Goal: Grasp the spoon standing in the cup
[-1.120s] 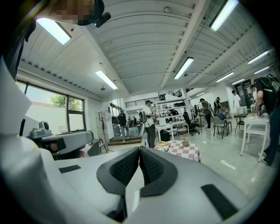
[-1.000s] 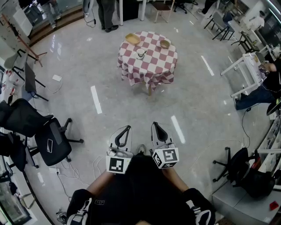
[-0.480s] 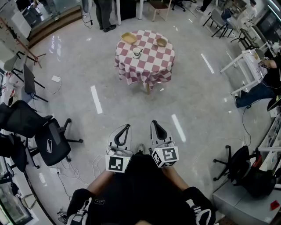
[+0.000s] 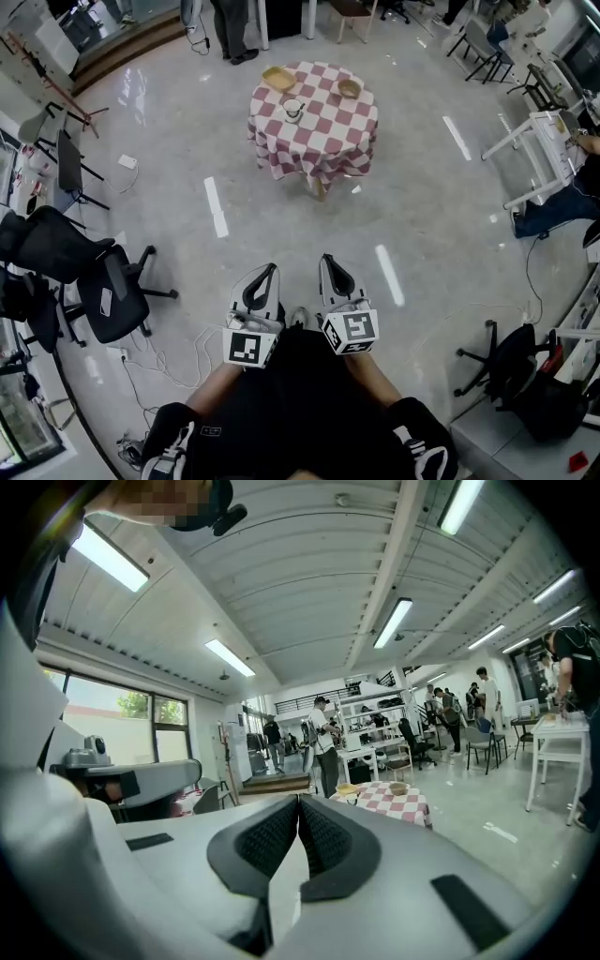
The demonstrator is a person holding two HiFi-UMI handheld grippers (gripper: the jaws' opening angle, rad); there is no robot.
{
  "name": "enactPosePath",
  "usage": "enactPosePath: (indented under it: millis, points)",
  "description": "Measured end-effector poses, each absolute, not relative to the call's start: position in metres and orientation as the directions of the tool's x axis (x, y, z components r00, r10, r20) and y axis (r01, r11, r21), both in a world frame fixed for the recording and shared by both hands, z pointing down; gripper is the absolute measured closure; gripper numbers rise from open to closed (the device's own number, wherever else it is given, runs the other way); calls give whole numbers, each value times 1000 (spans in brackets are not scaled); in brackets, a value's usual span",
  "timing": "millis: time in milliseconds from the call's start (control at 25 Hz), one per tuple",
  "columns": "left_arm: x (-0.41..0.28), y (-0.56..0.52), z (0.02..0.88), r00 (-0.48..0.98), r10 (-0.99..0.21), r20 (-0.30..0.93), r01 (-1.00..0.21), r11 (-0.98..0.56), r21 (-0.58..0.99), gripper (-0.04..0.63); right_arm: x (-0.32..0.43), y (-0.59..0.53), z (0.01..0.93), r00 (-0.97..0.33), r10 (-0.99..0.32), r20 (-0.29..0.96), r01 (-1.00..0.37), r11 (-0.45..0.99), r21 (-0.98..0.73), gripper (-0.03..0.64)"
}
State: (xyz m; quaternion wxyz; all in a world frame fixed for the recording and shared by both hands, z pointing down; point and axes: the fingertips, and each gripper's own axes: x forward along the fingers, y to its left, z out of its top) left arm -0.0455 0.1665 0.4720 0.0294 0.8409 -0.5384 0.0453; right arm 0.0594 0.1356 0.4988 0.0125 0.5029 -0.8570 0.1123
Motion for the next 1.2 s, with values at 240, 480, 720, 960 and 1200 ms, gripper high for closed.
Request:
enactPosePath:
  millis: [240, 480, 720, 960, 1200]
  points:
    - [-40, 140, 483, 390, -909, 150, -917, -398, -29, 586, 71, 109, 513, -496, -855, 153, -861, 462, -213, 591]
    - [-29, 66, 490, 411, -903, 123, -909, -416, -17, 586, 79, 40, 523, -485, -858, 171, -869, 451, -202, 591]
    - [-24, -43, 494, 448, -887, 116, -894, -448, 23, 586, 75, -52, 524, -471, -861, 191, -880, 443, -172, 589]
    - [-35, -157, 492, 466, -869, 167, -881, -473, 2, 586, 61, -158, 515, -466, -857, 219, -884, 440, -157, 591]
    - [-52, -243, 496, 482, -859, 175, -872, -489, 4, 586, 53, -251, 521, -435, -868, 240, -900, 408, -155, 591]
